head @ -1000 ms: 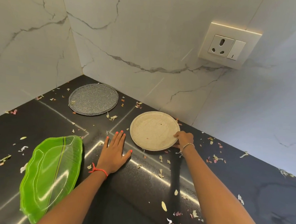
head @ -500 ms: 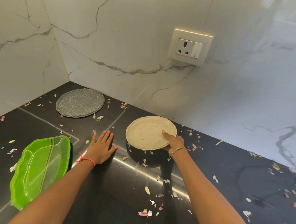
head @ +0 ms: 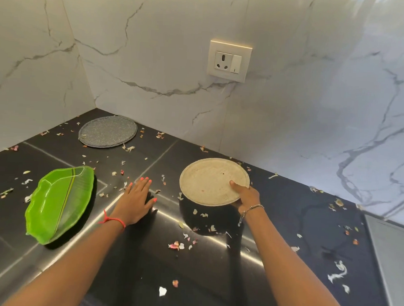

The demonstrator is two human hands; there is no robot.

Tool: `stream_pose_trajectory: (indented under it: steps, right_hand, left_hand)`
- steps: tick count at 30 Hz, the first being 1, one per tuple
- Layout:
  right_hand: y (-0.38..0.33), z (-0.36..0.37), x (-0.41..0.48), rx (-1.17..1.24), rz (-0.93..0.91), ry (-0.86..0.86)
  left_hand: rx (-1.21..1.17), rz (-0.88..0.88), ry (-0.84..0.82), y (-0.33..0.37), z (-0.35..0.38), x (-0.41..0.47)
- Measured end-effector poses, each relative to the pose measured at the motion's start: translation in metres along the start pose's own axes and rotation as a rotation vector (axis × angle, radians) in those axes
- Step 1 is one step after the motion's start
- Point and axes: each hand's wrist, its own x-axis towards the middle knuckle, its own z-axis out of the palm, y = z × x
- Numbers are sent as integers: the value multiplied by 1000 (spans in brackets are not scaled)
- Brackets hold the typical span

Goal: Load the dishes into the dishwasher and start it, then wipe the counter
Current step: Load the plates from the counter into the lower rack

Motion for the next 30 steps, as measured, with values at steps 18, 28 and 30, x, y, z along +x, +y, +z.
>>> stream_pose_trajectory:
  steps: [18,28,30]
  right_hand:
    - [97,-142,-187,87,-41,173]
    - [134,-205,-287,161,-84,208]
    - [140,-219,-299,141,-90,215]
  left_hand:
    - [-90,158,80,42,26,-197]
    - [-139,229,53,73,38,-290]
    - [-142,240,46,81,42,-304]
